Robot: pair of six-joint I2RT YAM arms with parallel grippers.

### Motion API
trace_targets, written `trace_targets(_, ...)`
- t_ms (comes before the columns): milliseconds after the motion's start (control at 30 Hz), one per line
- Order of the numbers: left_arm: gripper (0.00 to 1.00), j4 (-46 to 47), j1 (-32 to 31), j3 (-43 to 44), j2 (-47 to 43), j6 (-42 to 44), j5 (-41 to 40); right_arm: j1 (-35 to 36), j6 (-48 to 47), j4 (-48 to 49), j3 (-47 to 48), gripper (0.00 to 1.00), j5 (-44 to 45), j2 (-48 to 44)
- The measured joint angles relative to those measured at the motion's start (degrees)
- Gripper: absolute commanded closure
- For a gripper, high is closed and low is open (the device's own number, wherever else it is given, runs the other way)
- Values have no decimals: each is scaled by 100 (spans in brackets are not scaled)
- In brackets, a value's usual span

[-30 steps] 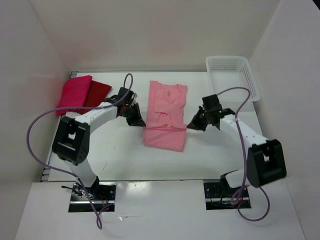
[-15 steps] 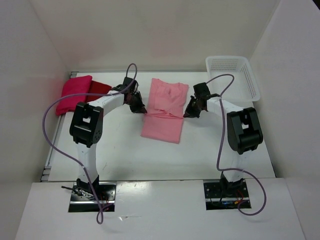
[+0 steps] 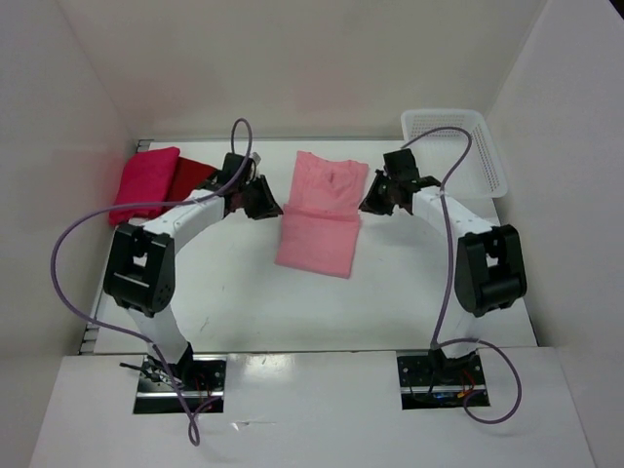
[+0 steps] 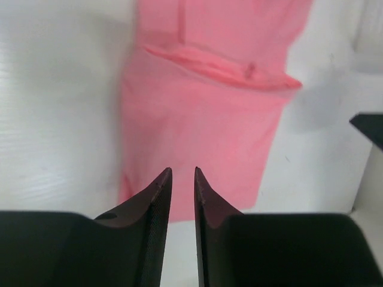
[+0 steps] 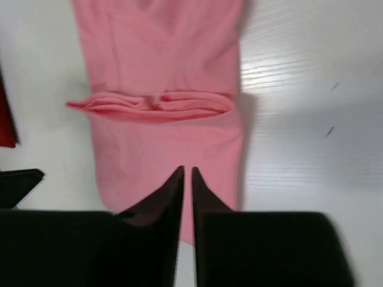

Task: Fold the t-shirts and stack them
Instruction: Fold the folded rectangular tshirt in 1/3 of the way, then grab one side of the 2/3 rectangular tshirt with both arms

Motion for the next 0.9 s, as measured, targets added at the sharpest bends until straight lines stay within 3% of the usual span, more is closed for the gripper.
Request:
trace_targets(100, 74, 470, -424, -444, -227, -160, 111, 345, 50, 83, -9, 100, 4, -286)
trace_targets(200, 76, 726, -763, -848, 2, -271, 304, 901, 109, 267, -92, 100, -105, -195)
trace_targets(333, 77, 903, -767, -1305, 511, -411, 520, 1381, 151, 295, -203, 100, -308, 267)
trace_targets(600, 77, 1585, -872, -2518, -249, -920, 785, 1342, 240, 549, -957, 100, -354, 584)
trace_targets(733, 67, 1287, -1165, -3080, -975, -1119, 789, 1351, 332, 713, -1202, 100, -470, 533)
trace_targets(867, 58, 772, -1082, -3202, -1998, -1156, 597, 1351, 363, 669, -1316, 88, -470, 304)
trace_targets(900, 58, 723, -997, -3213, -2260, -1156, 546, 1351, 378, 643, -1357, 75, -466, 197)
